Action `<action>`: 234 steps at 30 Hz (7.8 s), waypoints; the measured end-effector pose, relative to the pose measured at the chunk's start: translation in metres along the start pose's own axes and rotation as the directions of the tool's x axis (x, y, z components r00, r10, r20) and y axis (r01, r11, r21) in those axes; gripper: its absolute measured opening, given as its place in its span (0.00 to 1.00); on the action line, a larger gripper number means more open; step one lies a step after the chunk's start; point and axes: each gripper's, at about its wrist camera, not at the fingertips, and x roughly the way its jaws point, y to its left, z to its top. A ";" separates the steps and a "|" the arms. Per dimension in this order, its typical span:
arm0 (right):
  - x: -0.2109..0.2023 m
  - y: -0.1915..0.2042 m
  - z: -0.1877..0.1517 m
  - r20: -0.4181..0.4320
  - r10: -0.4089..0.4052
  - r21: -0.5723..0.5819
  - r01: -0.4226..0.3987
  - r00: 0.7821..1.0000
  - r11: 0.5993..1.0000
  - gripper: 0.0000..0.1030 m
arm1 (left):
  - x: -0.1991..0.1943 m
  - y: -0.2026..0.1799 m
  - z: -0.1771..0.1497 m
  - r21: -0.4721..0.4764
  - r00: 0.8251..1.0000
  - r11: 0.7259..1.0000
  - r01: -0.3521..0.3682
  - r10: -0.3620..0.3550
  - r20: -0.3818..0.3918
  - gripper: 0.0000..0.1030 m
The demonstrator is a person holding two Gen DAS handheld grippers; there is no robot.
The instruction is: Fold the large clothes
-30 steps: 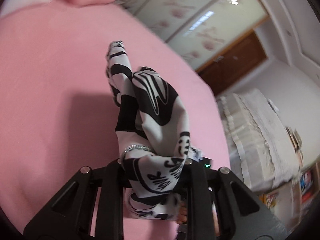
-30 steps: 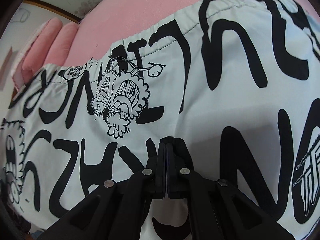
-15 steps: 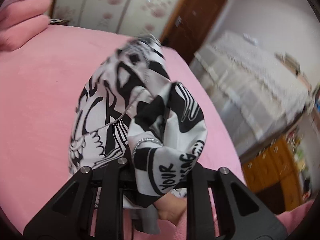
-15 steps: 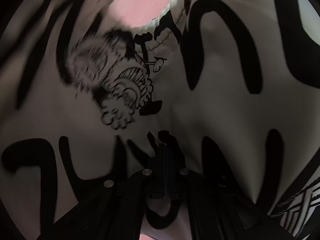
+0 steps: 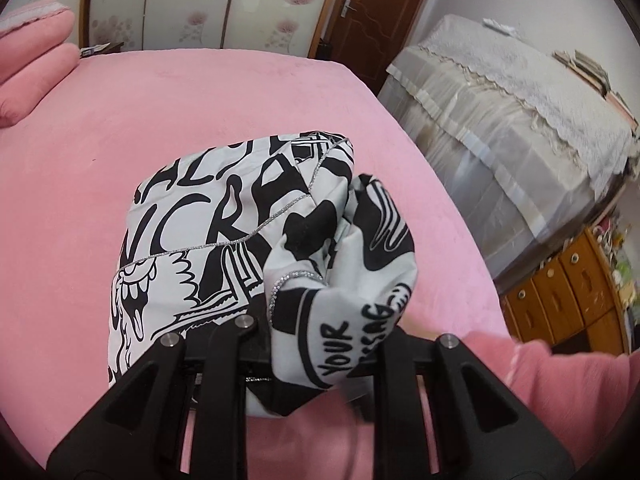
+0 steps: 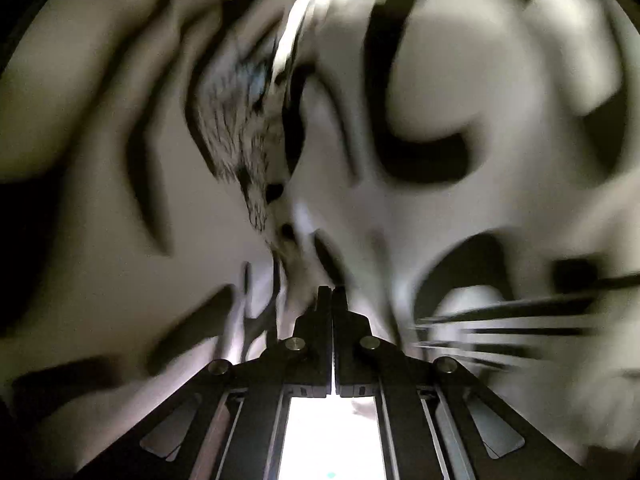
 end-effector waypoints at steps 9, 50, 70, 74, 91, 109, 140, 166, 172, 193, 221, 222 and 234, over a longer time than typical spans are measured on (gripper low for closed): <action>-0.156 -0.039 0.035 0.321 -0.081 0.089 0.055 0.944 0.994 0.00 | 0.070 -0.002 0.000 0.055 0.994 0.997 -0.051 0.056 -0.093 0.16; -0.051 0.060 -0.092 -0.056 -0.485 0.017 0.487 0.872 0.873 0.36 | 0.028 0.122 0.019 -0.173 0.929 0.939 -0.297 0.243 -0.281 0.42; -0.115 0.041 -0.155 0.103 -0.675 0.003 0.679 0.730 0.735 0.00 | 0.070 0.124 0.026 -0.068 0.896 0.957 -0.281 0.237 -0.376 0.42; -0.139 0.035 -0.167 0.131 -0.492 0.051 0.489 0.861 0.871 0.00 | 0.073 0.123 0.022 -0.057 0.885 0.954 -0.295 0.251 -0.392 0.42; -0.063 0.034 -0.112 0.036 -0.364 0.138 0.357 0.931 0.924 0.31 | 0.072 0.122 0.010 -0.034 0.862 0.955 -0.295 0.250 -0.440 0.42; -0.065 0.073 -0.129 0.242 -0.490 0.015 0.501 0.838 0.865 0.04 | 0.067 0.148 -0.001 -0.081 0.852 0.943 -0.322 0.252 -0.458 0.42; -0.019 0.142 -0.242 0.619 -0.528 -0.055 0.703 0.581 0.709 0.33 | 0.069 0.133 0.007 -0.091 0.902 0.985 -0.150 0.099 -0.420 0.16; 0.040 0.073 -0.201 0.536 -0.498 -0.107 0.640 0.681 0.761 0.00 | 0.147 0.156 -0.022 -0.170 0.864 0.971 -0.167 0.061 -0.500 0.00; 0.028 0.072 -0.211 0.561 -0.579 -0.166 0.766 0.591 0.622 0.00 | 0.130 0.155 -0.014 -0.158 0.867 0.964 -0.212 0.111 -0.486 0.00; 0.084 0.131 -0.141 0.546 -0.246 -0.293 0.458 0.801 0.839 0.00 | 0.168 0.169 0.049 -0.122 0.924 0.968 -0.220 0.167 -0.344 0.00; 0.018 0.078 0.016 0.631 -0.395 0.056 0.468 0.668 0.882 0.00 | 0.292 0.209 0.137 -0.203 0.958 0.964 -0.172 0.115 -0.264 0.00; 0.011 0.077 0.012 0.631 -0.415 0.072 0.483 0.656 0.873 0.00 | 0.287 0.211 0.138 -0.200 0.955 0.962 -0.187 0.131 -0.265 0.00; -0.061 0.027 -0.090 0.503 -0.473 0.352 0.328 0.723 0.877 0.00 | 0.202 0.200 0.112 -0.186 0.936 0.953 -0.239 0.176 -0.304 0.00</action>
